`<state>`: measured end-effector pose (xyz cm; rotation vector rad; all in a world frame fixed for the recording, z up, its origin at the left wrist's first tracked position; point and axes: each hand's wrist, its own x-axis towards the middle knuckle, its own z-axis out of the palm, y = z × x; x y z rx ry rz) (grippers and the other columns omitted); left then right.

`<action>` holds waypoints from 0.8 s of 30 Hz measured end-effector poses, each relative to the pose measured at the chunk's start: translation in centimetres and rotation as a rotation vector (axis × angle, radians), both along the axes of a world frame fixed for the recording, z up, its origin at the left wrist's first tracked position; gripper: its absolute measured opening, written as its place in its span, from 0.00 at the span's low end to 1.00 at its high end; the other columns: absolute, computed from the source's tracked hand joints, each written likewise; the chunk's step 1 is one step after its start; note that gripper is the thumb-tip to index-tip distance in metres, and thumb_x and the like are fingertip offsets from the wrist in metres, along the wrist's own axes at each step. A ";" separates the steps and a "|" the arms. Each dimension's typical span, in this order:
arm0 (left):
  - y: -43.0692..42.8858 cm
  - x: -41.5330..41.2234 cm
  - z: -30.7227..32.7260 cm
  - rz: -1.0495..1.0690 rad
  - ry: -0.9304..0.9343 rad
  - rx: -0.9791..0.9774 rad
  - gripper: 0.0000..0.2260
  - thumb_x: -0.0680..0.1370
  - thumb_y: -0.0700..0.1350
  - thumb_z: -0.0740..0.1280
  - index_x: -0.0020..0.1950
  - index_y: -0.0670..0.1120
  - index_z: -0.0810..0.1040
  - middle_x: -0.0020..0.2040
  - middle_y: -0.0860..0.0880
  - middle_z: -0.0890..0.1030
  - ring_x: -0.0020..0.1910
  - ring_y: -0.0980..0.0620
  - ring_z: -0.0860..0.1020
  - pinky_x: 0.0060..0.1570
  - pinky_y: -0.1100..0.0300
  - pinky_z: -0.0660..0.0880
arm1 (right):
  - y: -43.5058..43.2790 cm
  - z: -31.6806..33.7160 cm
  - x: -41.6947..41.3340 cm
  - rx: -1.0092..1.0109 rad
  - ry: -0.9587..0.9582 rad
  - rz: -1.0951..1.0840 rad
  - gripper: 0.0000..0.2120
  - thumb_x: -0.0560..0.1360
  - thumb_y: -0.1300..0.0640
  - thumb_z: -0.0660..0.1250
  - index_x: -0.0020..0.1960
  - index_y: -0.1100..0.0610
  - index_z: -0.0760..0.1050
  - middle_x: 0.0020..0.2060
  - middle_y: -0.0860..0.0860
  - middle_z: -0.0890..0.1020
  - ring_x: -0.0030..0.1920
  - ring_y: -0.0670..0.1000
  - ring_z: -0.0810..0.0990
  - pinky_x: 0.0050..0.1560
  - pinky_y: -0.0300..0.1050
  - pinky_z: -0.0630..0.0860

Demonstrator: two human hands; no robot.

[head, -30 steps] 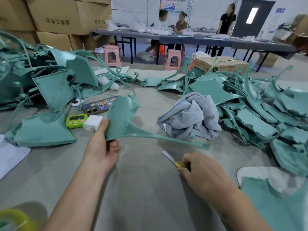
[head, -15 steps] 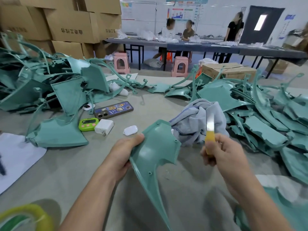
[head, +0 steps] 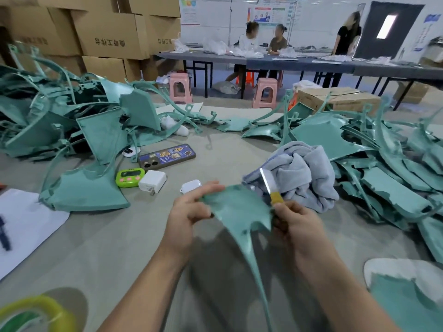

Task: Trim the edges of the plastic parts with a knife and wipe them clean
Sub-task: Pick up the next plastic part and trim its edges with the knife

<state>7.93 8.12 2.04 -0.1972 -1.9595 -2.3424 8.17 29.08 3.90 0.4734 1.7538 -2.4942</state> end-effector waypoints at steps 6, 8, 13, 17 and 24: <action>1.2 1.1 0.1 0.209 0.290 -0.804 0.23 0.68 0.43 0.76 0.61 0.59 0.83 0.78 0.54 0.67 0.78 0.57 0.62 0.74 0.57 0.64 | 1.4 0.1 0.1 -0.044 0.139 -0.005 0.09 0.81 0.63 0.65 0.42 0.59 0.74 0.29 0.52 0.78 0.28 0.45 0.77 0.30 0.38 0.77; 1.5 1.1 -0.3 0.426 0.420 -0.910 0.14 0.72 0.46 0.78 0.57 0.55 0.86 0.77 0.48 0.69 0.78 0.49 0.63 0.75 0.54 0.63 | 1.0 -0.1 0.2 -0.048 0.122 0.051 0.10 0.81 0.63 0.66 0.41 0.58 0.75 0.30 0.53 0.78 0.30 0.47 0.78 0.34 0.41 0.78; 0.9 1.3 -0.5 0.294 0.484 -0.791 0.15 0.71 0.45 0.75 0.57 0.55 0.86 0.59 0.60 0.83 0.60 0.61 0.80 0.61 0.58 0.76 | 0.7 0.4 0.6 -0.047 0.127 0.155 0.14 0.80 0.64 0.64 0.36 0.54 0.76 0.31 0.53 0.79 0.30 0.49 0.78 0.29 0.39 0.78; 2.0 1.5 0.1 0.352 0.060 -0.682 0.08 0.68 0.56 0.73 0.44 0.57 0.83 0.32 0.57 0.80 0.32 0.56 0.79 0.31 0.64 0.71 | 1.3 0.5 0.5 0.008 0.131 0.130 0.08 0.81 0.64 0.62 0.43 0.60 0.74 0.33 0.57 0.82 0.28 0.51 0.78 0.29 0.40 0.77; 1.9 1.0 0.3 0.086 -0.414 0.080 0.10 0.73 0.31 0.70 0.50 0.41 0.87 0.48 0.44 0.87 0.48 0.43 0.86 0.50 0.51 0.82 | 0.5 -0.9 0.6 0.267 0.187 0.118 0.09 0.82 0.64 0.63 0.42 0.61 0.73 0.32 0.57 0.81 0.25 0.51 0.73 0.29 0.43 0.68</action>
